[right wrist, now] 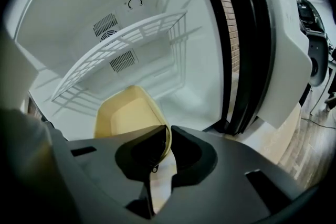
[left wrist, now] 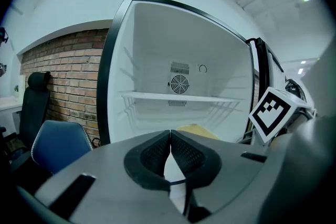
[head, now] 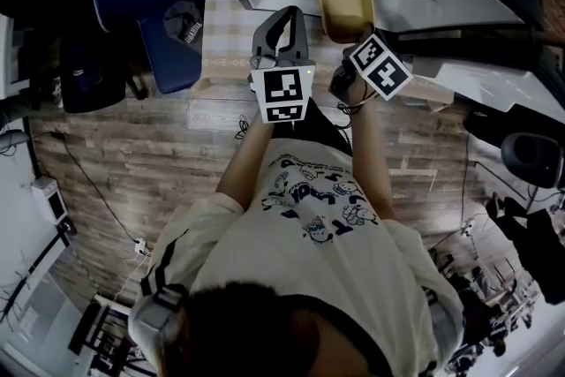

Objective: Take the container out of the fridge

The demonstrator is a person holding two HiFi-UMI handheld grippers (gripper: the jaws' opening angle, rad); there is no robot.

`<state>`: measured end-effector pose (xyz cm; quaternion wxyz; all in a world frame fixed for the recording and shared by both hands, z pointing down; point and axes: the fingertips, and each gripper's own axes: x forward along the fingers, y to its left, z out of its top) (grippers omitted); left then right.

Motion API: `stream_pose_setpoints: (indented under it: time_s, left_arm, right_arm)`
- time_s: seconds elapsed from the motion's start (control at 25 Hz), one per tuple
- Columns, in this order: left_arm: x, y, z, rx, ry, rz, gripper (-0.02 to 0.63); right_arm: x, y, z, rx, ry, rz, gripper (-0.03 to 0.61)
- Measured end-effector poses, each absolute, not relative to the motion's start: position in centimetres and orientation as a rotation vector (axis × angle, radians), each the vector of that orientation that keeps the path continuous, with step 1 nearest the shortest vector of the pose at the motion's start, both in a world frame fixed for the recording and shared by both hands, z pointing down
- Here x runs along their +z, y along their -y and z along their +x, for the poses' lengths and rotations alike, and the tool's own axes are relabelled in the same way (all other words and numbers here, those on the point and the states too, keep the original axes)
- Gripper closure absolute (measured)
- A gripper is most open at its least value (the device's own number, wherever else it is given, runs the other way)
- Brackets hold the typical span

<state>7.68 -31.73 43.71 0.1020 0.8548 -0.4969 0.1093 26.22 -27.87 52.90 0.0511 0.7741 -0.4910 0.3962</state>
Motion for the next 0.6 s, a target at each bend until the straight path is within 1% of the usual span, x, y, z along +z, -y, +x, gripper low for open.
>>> stream_pose_setpoints:
  time_s: [0.6]
  left_arm:
    - [43.3,30.6,9.8,0.314,1.384,2.575,0.595]
  right_arm:
    - [52.1,23.2,28.1,1.225,1.408,2.436,0.528]
